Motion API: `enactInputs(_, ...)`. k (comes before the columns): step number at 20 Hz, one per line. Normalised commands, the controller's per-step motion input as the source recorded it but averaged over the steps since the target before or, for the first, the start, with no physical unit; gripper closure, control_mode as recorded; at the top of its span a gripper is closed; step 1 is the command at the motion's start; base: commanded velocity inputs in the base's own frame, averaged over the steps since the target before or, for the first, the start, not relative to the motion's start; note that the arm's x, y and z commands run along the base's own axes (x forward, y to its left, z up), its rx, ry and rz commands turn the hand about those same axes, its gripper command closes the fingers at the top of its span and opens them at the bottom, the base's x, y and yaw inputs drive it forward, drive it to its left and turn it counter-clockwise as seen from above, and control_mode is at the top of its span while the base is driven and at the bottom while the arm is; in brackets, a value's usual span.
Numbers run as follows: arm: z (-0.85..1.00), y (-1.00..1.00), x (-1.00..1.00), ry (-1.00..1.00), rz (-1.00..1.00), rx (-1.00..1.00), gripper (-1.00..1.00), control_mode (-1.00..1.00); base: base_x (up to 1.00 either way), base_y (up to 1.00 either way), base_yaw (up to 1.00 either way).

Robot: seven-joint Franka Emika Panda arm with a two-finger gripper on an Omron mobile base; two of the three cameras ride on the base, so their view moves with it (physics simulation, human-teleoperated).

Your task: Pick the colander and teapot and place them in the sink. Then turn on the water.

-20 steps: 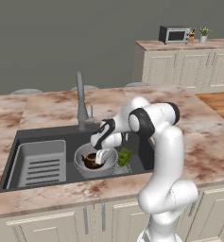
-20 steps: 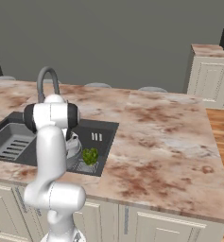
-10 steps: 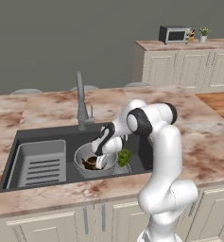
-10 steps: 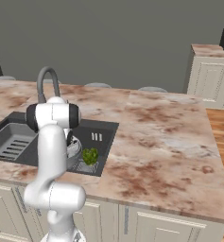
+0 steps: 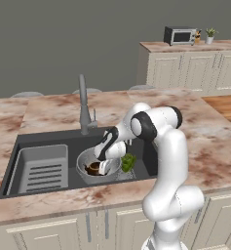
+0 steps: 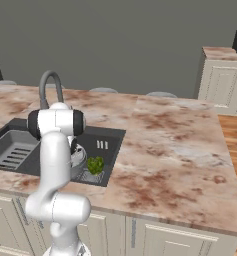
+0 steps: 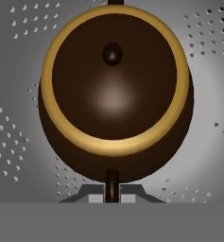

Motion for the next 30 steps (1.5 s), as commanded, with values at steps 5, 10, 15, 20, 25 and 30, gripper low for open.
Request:
enactInputs(5,0.0,0.0,0.0,0.0,0.0,0.0,-1.0,-1.0,0.0,0.0,0.0)
enactInputs(10,0.0,0.0,0.0,0.0,0.0,0.0,-1.0,-1.0,0.0,0.0,0.0)
enactInputs(15,0.0,0.0,0.0,0.0,0.0,0.0,-1.0,-1.0,0.0,0.0,0.0)
enactInputs(20,0.04,0.0,0.0,0.0,0.0,0.01,-1.0,-1.0,0.0,0.0,0.0)
enactInputs(25,0.3,-0.02,0.0,0.0,0.0,0.04,-1.0,-1.0,0.0,0.0,0.0)
enactInputs(30,0.43,-0.06,0.0,-0.02,0.0,0.09,-1.0,-1.0,0.0,0.0,0.0)
